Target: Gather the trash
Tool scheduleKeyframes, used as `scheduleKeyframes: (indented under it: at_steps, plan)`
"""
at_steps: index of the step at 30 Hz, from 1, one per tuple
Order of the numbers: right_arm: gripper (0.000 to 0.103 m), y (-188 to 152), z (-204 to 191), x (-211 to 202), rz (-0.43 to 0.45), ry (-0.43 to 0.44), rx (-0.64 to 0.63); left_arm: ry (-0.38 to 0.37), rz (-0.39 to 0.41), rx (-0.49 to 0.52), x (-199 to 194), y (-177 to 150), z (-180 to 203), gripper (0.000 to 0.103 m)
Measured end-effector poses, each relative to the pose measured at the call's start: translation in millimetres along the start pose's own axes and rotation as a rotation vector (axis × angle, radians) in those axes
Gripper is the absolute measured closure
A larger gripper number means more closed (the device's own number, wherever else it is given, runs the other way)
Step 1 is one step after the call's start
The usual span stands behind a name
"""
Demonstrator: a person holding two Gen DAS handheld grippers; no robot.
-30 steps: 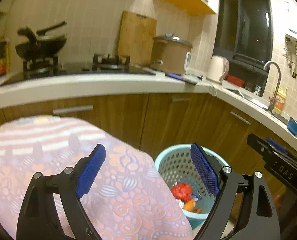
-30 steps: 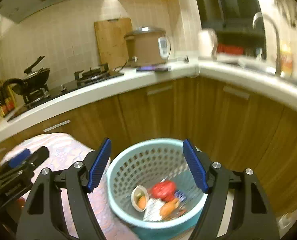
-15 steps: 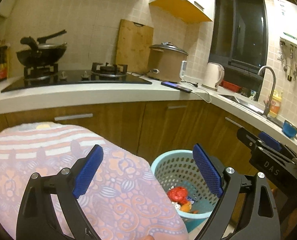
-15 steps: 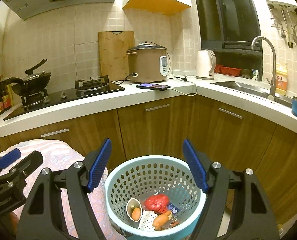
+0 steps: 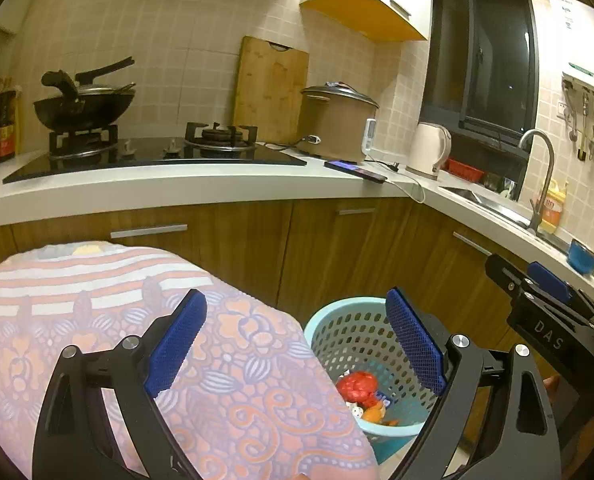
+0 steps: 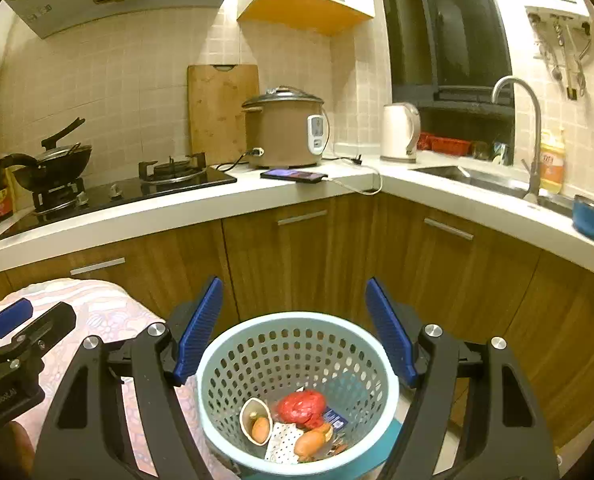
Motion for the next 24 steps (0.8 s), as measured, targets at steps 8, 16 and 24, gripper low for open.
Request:
scheduleKeyframes:
  at_steps: [8,16,24]
  plan:
    - [0.033,-1.3,-0.4,-2.7,-0.008,0.002,0.004,0.034,0.005,-0.002,-0.8,1.2,-3.8,0.013]
    - [0.033,0.9,-0.2,-6.3,0.006,-0.001,0.001,0.049,0.006,-0.034,-1.3,1.9,-12.5,0.013]
    - [0.033,-0.4,-0.8,-8.7,0.005,0.001,0.002,0.059,0.014,-0.018,-3.1,3.0,-10.1,0.012]
Point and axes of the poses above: each gripper's, at about its wrist camera, not at the fingertips, and x roughly the way its jaws point, z to its right, y to its top, the point moved 8 cm from there along x, roughly the way its jaws point, and after that the axes turned 6 degrees about x, right-handed, at the moved point
